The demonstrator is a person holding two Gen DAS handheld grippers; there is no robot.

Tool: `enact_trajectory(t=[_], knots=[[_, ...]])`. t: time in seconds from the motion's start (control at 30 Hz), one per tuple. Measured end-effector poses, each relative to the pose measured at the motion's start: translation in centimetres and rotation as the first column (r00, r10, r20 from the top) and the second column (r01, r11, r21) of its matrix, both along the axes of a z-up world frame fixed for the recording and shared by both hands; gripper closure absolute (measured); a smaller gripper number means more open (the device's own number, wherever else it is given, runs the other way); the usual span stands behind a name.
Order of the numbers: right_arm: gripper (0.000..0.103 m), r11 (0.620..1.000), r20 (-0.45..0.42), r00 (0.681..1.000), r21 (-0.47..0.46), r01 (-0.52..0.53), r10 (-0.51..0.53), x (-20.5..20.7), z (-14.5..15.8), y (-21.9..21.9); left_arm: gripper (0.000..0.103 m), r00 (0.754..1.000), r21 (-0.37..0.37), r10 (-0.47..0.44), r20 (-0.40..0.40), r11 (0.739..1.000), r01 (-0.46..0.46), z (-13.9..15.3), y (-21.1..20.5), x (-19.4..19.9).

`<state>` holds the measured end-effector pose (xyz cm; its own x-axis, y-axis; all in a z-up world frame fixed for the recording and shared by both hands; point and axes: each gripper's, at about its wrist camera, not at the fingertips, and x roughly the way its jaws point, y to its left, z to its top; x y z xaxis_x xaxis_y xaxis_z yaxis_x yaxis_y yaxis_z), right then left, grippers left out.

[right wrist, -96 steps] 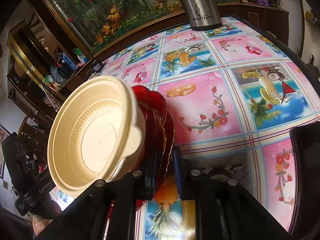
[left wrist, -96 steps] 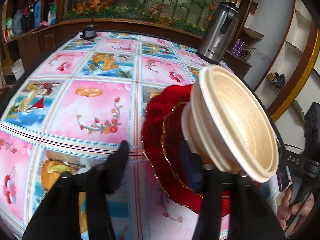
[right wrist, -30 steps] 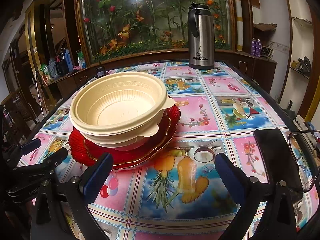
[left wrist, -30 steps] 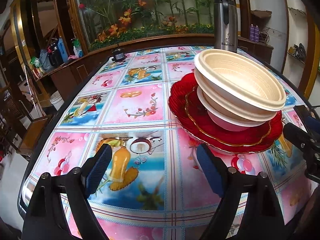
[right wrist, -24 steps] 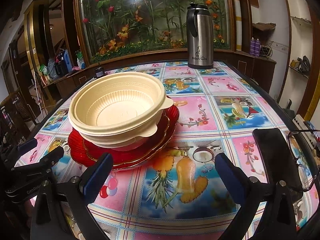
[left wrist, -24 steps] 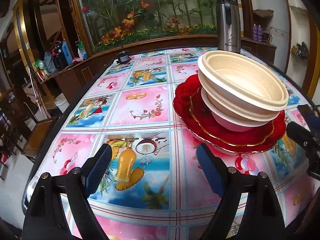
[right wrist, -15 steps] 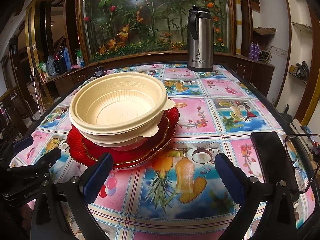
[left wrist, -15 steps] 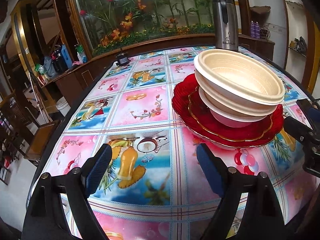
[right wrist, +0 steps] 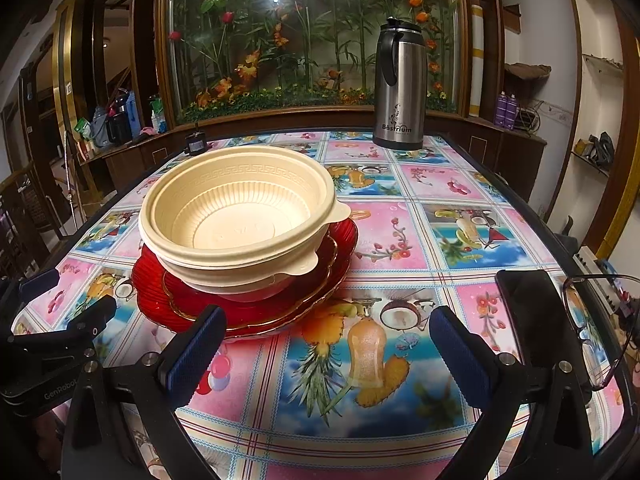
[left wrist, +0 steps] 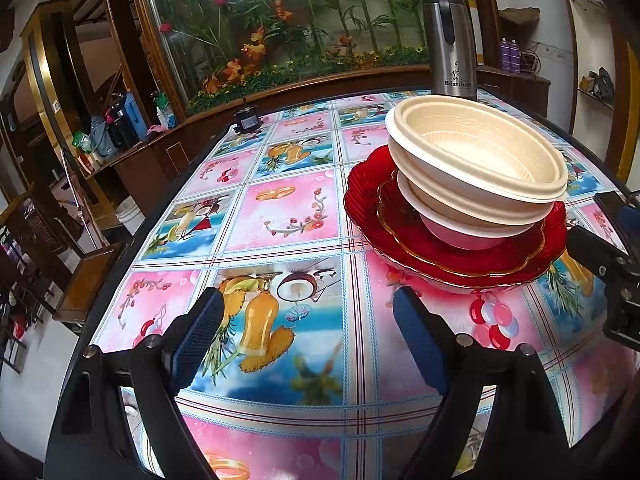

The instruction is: Organize plates and bowls

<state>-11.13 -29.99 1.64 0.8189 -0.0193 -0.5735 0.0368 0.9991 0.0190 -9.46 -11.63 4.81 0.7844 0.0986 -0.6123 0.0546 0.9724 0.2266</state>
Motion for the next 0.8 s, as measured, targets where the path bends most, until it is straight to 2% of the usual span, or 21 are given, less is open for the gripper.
enact_trajectory(t=[0.8], knots=[[0.001, 1.0, -0.016, 1.0, 0.012, 0.011, -0.011, 0.32, -0.25, -0.46, 0.016, 1.0, 0.001, 0.0, -0.008, 1.0, 0.0, -0.1, 0.11, -0.04]])
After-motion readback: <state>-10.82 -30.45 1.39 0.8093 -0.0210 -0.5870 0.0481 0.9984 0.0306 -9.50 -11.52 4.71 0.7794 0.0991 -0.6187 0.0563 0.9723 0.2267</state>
